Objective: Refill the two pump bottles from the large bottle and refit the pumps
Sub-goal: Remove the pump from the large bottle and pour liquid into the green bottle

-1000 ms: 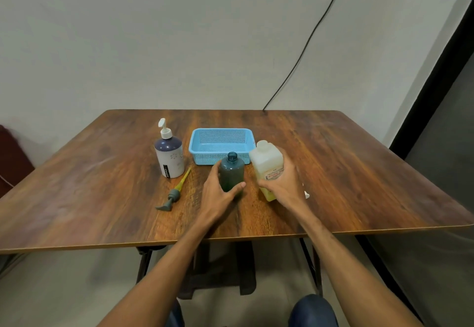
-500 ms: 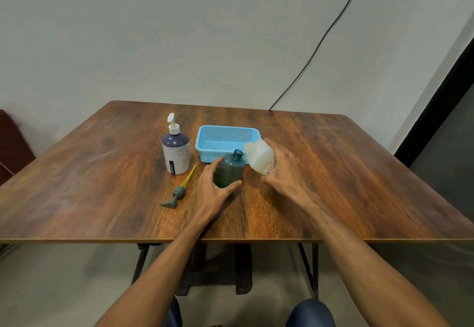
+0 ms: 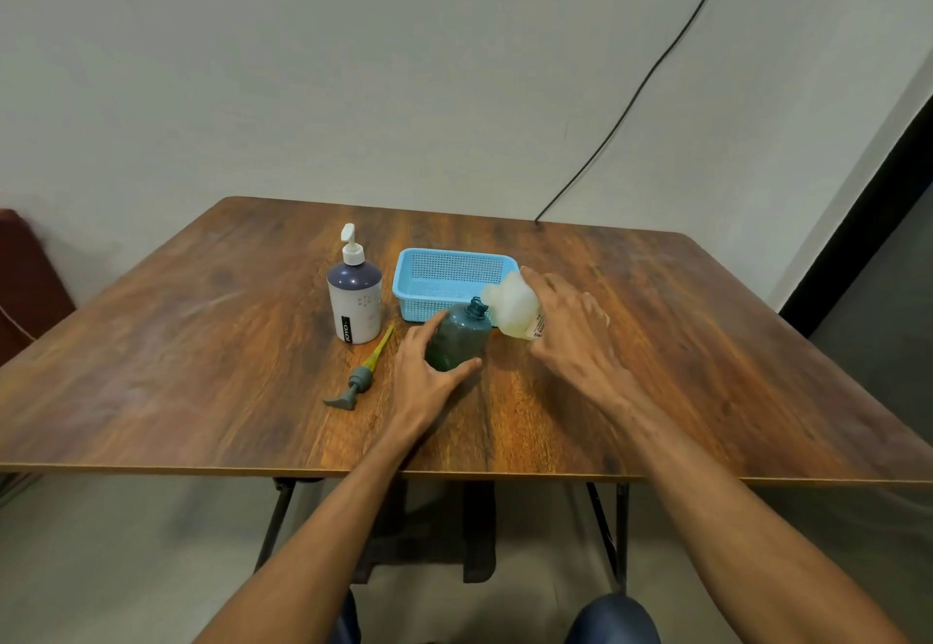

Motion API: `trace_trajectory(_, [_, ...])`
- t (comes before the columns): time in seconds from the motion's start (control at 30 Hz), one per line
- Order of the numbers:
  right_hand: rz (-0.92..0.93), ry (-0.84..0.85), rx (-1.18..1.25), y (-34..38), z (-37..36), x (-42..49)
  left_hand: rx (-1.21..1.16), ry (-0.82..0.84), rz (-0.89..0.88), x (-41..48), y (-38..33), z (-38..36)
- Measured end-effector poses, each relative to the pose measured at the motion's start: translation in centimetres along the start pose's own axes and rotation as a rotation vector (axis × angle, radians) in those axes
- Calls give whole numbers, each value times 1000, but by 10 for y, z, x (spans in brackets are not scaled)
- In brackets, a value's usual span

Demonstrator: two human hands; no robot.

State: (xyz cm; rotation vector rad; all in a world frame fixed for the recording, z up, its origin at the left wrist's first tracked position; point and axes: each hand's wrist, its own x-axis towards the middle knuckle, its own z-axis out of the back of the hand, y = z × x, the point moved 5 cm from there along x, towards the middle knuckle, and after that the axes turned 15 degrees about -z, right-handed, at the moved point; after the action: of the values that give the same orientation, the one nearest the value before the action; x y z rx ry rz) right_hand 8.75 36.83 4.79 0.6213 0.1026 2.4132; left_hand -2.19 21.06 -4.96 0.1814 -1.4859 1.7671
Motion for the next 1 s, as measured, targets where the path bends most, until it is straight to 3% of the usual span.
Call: trace_trajectory(1.0, [25,45,-131,-1,3,7,-5,25,8,1,-2,-1])
